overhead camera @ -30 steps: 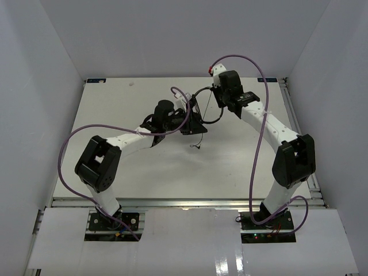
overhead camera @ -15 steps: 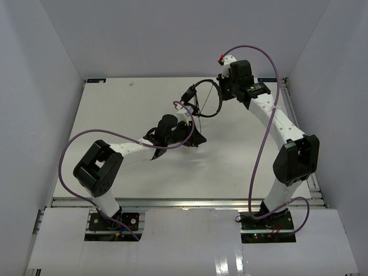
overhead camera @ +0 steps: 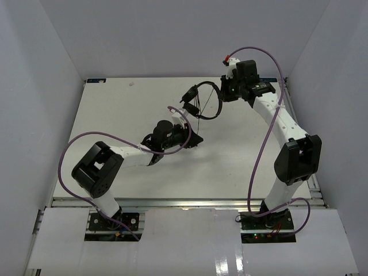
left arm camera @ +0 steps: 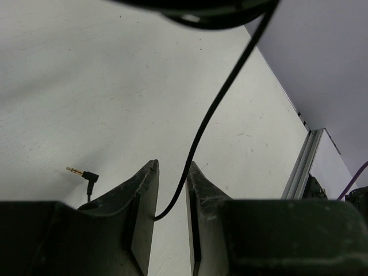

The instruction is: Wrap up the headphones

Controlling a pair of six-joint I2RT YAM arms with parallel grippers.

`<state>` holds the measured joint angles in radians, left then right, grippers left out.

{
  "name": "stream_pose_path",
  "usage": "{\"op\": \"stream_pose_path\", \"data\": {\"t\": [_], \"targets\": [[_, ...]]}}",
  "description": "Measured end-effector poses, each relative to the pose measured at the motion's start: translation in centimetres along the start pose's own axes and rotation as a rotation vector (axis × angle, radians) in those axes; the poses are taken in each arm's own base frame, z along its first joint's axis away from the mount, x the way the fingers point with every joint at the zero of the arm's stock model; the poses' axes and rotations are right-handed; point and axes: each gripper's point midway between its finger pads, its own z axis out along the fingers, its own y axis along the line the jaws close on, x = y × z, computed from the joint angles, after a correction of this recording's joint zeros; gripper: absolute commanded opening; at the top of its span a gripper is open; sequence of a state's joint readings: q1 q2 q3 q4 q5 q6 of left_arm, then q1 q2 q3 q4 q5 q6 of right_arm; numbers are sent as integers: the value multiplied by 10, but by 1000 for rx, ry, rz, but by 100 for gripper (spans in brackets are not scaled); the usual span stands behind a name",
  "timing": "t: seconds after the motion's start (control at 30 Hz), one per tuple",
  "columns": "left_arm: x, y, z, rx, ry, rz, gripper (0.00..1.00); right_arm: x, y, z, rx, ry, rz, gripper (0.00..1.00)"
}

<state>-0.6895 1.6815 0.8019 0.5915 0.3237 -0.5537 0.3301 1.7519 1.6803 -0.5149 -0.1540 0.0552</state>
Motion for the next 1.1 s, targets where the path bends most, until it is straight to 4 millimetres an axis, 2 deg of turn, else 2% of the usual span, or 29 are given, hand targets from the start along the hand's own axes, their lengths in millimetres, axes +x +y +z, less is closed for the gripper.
{"op": "stream_pose_path", "data": {"t": [0.2,0.4,0.53,0.63,0.77,0.97,1.1], "targets": [[8,3,-4,-1,5,11,38,-5,0,-4,-29,-8,33,8],[4,1,-4,9,-12,36,36,-6,7,-6,-78,-8,57,8],[-1,-1,-3,23,-32,59,28,-9,15,-12,-134,-14,66,8],[-3,-3,-3,40,-42,80,18,-12,21,-19,-177,-24,67,8],[-6,-2,-5,63,-51,109,14,-19,31,-34,-244,-44,51,8],[-17,14,-16,102,-53,174,18,-18,46,-54,-333,-57,-39,8],[-21,24,-24,136,-37,220,15,-6,49,-60,-367,-37,-108,8]]}}
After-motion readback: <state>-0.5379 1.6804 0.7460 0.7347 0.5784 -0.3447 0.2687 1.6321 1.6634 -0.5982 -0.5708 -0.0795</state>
